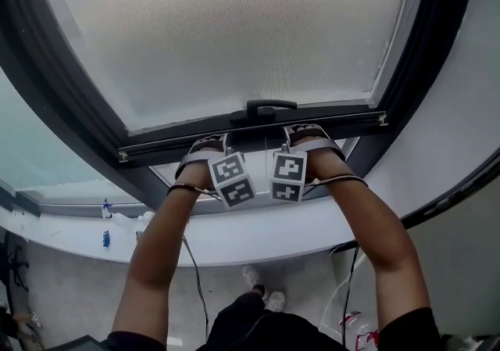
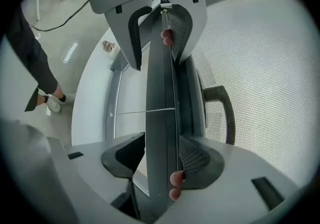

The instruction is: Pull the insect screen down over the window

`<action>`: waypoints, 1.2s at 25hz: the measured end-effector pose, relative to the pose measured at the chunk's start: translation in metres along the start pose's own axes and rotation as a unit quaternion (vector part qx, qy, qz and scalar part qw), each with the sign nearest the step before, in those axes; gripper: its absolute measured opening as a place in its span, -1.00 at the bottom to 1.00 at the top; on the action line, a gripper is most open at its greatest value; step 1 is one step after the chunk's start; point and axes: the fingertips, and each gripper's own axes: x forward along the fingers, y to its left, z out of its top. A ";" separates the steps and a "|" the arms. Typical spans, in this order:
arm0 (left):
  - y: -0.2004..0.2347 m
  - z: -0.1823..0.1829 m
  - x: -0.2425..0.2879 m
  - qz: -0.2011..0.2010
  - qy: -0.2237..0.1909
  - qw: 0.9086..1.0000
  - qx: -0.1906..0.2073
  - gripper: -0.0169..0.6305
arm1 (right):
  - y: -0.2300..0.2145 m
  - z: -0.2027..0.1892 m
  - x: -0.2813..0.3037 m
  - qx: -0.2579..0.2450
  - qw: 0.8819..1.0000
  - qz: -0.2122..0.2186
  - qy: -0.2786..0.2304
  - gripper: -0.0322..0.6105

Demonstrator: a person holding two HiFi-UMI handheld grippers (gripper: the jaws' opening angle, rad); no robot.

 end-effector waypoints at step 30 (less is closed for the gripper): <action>0.011 0.002 0.006 0.048 0.002 0.999 -0.002 -0.22 | -0.004 0.000 0.005 -0.011 1.000 -0.019 -0.008 -0.23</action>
